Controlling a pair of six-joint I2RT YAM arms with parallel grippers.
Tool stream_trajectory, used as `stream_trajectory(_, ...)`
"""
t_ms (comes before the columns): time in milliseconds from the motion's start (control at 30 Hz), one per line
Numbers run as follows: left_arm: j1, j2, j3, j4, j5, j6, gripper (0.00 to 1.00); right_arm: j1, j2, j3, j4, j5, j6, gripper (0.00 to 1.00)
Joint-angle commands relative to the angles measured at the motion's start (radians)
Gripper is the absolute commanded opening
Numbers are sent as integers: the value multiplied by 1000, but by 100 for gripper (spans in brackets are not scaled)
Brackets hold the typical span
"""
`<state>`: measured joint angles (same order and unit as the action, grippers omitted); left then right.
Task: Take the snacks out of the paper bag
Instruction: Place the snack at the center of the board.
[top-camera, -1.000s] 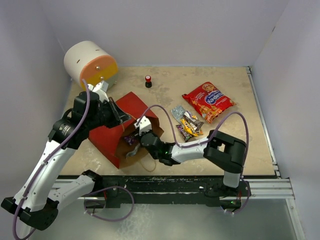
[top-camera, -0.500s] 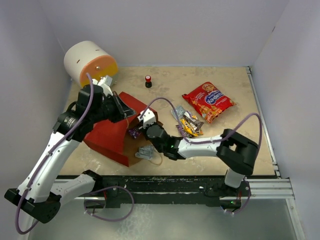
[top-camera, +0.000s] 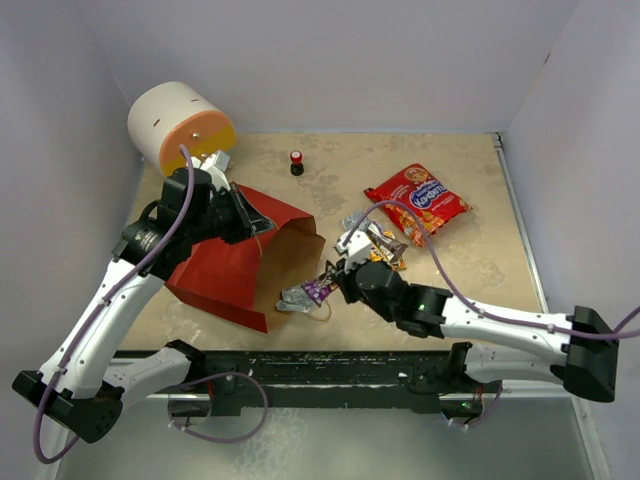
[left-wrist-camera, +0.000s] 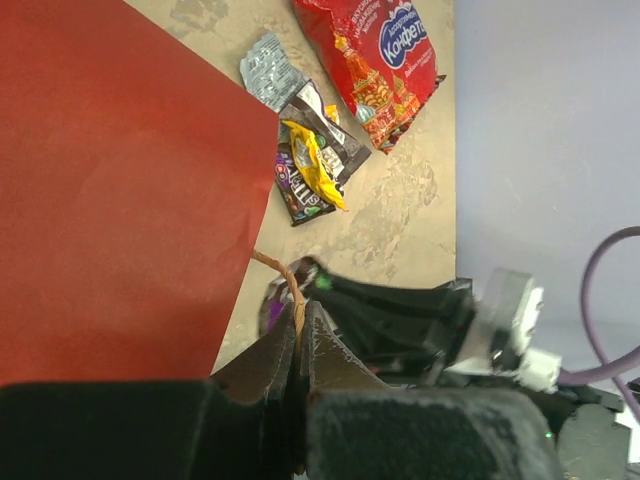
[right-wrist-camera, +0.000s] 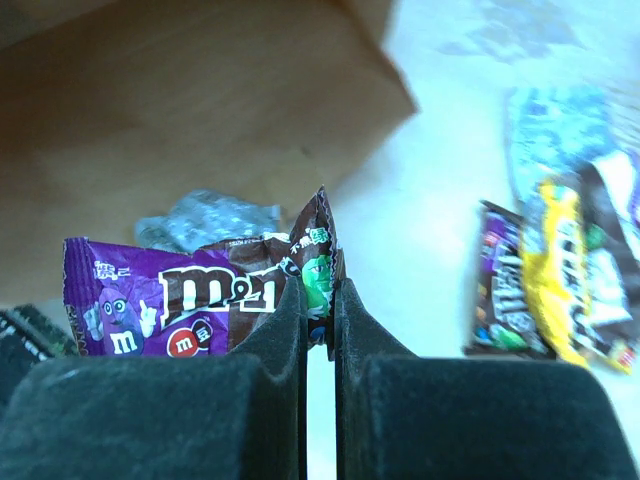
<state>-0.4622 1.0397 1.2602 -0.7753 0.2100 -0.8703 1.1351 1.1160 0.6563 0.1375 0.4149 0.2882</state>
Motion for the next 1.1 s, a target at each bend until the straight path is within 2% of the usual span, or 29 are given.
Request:
stream_trajectory(0,3,-7,-13,45,18,30,0,-73,-76,147,-363,229,194,0)
stream_trajectory(167,3,-9,-28,54,26,30,0,-288,4,315,-618,251,375,0)
stream_trajectory(300,3,1,-27,69,42,32,0,-369,88,414,-789,291,588,0)
stream_trajectory(367,3,8,-24,77,50,34,0,-412,130,440,-873,290,753,0)
stream_trajectory(433,3,10,-24,80,51,34,0,-443,171,452,-911,282,882,0)
stream_trajectory(567,3,10,-22,83,56,37,0,-505,268,495,-927,263,1034,0)
stream_trajectory(700,3,10,-26,89,66,34,0,-565,350,536,-906,279,1069,0)
stream_trajectory(867,3,8,-26,94,72,39,0,-578,438,555,-895,219,1073,0)
stream_trajectory(1067,2,15,-21,97,75,47,0,-578,426,496,-882,177,1094,0)
